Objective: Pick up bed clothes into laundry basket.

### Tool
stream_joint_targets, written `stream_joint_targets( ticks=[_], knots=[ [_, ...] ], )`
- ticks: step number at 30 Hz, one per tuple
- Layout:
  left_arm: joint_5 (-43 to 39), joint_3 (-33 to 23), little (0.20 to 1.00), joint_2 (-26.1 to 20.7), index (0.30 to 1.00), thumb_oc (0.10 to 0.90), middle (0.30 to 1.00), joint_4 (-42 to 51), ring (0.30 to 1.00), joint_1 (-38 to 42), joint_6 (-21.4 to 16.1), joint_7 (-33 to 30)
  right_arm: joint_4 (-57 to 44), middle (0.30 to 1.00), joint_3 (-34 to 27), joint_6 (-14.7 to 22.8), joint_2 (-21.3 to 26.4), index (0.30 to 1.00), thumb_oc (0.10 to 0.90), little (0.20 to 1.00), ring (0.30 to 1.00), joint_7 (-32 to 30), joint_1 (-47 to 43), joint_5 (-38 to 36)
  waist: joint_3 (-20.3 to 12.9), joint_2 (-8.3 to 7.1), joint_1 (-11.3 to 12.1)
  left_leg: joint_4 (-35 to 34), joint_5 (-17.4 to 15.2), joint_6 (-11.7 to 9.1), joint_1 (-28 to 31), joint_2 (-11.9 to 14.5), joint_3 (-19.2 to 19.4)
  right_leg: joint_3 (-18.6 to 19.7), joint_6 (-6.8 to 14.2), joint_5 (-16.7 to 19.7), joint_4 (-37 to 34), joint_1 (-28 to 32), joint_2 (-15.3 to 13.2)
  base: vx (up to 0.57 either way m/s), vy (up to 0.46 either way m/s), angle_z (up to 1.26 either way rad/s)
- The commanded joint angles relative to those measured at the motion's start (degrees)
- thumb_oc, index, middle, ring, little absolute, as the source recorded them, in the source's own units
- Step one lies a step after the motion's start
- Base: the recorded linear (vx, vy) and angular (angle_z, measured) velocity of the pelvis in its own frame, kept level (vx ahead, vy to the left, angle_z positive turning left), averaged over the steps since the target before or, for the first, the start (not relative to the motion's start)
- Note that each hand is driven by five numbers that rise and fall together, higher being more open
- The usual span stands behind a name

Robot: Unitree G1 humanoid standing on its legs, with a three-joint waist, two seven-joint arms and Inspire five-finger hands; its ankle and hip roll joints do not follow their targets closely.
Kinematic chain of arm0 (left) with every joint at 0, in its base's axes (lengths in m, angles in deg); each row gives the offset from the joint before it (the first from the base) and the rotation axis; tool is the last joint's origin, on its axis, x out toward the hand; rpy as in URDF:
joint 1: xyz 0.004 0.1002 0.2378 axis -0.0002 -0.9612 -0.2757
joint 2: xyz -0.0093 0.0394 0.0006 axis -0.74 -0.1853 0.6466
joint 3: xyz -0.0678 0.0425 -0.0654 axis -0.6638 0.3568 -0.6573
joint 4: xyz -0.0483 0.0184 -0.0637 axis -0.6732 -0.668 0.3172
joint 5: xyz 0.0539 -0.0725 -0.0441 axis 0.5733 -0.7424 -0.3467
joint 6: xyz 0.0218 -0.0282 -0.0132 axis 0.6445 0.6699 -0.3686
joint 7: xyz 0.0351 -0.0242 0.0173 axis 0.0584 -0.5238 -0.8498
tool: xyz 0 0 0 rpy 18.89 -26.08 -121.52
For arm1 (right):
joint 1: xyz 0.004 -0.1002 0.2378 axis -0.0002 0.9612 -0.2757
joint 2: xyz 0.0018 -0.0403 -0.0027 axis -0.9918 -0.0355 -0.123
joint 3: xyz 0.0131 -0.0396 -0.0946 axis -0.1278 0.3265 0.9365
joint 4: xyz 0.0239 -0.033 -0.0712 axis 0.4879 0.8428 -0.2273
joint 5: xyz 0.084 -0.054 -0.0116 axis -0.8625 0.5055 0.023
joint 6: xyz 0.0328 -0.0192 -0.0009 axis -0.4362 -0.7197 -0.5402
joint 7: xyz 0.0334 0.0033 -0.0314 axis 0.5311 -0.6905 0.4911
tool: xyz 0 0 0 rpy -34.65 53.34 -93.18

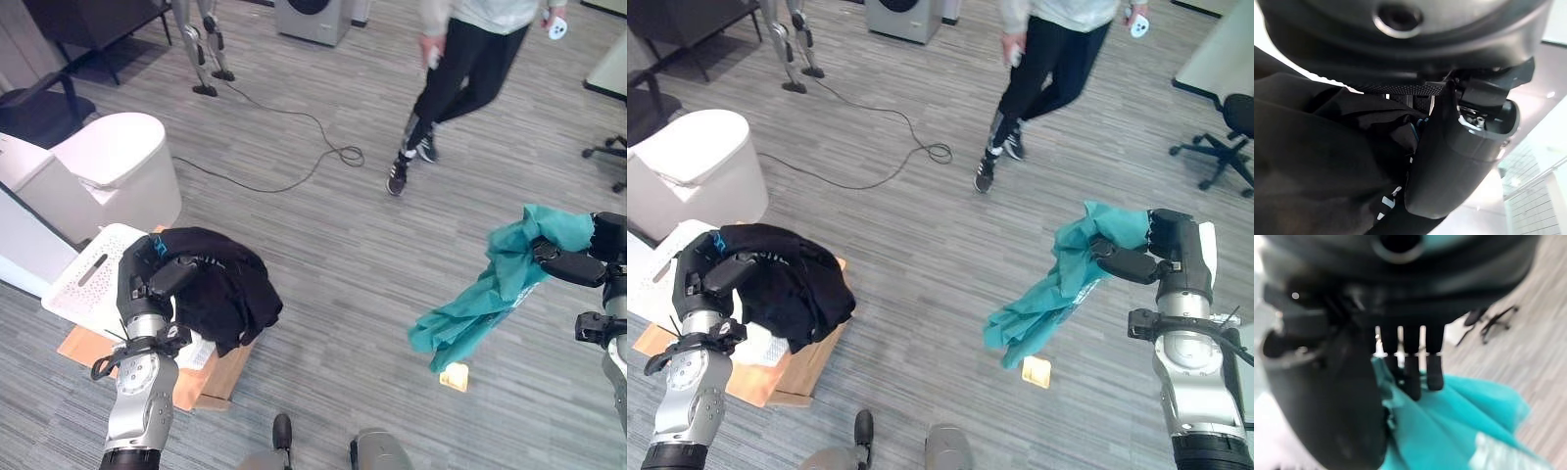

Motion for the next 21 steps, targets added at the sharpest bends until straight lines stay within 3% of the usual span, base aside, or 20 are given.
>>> stream_joint_targets(
  ticks=[1,6,7,8,13,14,15,18,21],
  knots=[
    [0.38,-4.30,0.300,-5.01,0.300,0.400,0.300,9.95,0.300,0.23,-9.23,1.97,1.91,0.300,-1.79,4.32,6.25,0.300,0.400,0.300,0.300,-1.93,-12.37,1.26,-4.79,-3.45,2.45,5.50,-7.86,-9.48,0.35,4.82,2.42,-0.66,2.12,9.82,-6.33,3.93,-1.28,0.12,-0.071,0.69],
    [-3.36,-3.18,0.300,-5.90,0.300,0.400,0.300,10.77,0.300,0.52,-9.20,4.69,5.86,0.300,0.56,4.58,10.91,0.300,0.400,0.300,0.300,-0.64,-16.91,-0.70,-6.87,-3.60,3.68,3.86,-7.21,-9.80,0.85,4.76,0.53,-2.89,1.34,9.90,-11.36,9.12,-1.76,0.11,-0.076,0.52],
    [-3.82,-3.06,0.300,-8.84,0.300,0.400,0.300,10.81,0.300,2.75,-9.17,4.73,5.75,0.300,2.13,4.65,11.06,0.300,0.400,0.300,0.300,-0.11,-18.35,-1.69,-7.63,-3.27,3.86,3.39,-7.04,-10.06,1.14,4.96,0.18,-3.56,1.17,9.74,-12.61,10.56,-1.82,0.04,-0.042,0.19],
    [-3.86,-3.10,0.300,-8.94,0.300,0.400,0.300,10.68,0.300,2.85,-9.22,4.74,5.81,0.300,2.24,4.65,11.01,0.300,0.400,0.300,0.300,-0.12,-18.53,-1.69,-7.56,-3.33,3.76,3.33,-7.02,-10.08,1.20,4.96,0.12,-3.63,1.16,9.77,-12.72,10.67,-1.82,0.06,-0.056,0.19],
    [-3.28,-0.36,0.300,-21.62,0.300,0.400,0.300,4.78,0.300,13.56,-10.07,4.06,4.15,0.300,7.76,4.45,9.89,0.300,0.400,0.300,0.300,1.55,-22.58,-2.05,-8.65,-1.92,2.93,2.08,-6.36,-10.71,1.97,5.59,-0.43,-4.58,0.98,9.08,-13.56,12.14,-1.54,0.04,-0.025,0.13],
    [-3.38,-0.22,0.300,-21.83,0.300,0.400,0.300,4.38,0.300,13.89,-10.26,4.12,4.24,0.300,7.78,4.45,9.79,0.300,0.400,0.300,0.300,1.53,-22.73,-2.04,-8.56,-2.02,2.90,2.02,-6.34,-10.72,2.00,5.60,-0.46,-4.61,0.97,9.07,-13.57,12.17,-1.54,0.03,-0.012,0.17],
    [-3.56,1.67,0.300,-26.55,0.300,0.400,0.300,1.18,0.300,18.10,-10.03,4.05,3.70,0.300,9.34,4.24,9.22,0.300,0.400,0.300,0.300,1.81,-23.59,-2.07,-8.92,-1.33,2.26,1.58,-6.12,-10.87,2.26,5.84,-0.27,-4.70,1.02,9.00,-13.77,12.43,-1.48,0.03,-0.009,0.11],
    [-5.65,6.67,0.300,-34.23,0.300,0.400,0.300,-5.14,0.300,26.07,-9.69,4.71,3.22,0.300,11.33,4.15,8.42,0.300,0.400,0.300,0.300,1.66,-25.00,-2.52,-9.23,-0.27,1.15,1.09,-5.73,-11.09,2.63,6.10,0.16,-4.51,1.27,9.09,-13.62,12.39,-1.30,0.01,-0.003,0.01],
    [-9.91,11.57,0.300,-38.26,0.300,0.400,0.300,-10.48,0.300,32.29,-9.17,6.26,3.32,0.300,12.15,4.12,7.89,0.300,0.400,0.300,0.300,1.25,-25.69,-3.29,-9.30,0.37,0.27,0.70,-5.45,-11.18,2.90,6.24,0.73,-4.34,1.50,9.27,-13.44,12.22,-1.18,0.00,0.000,0.00]
  ],
)
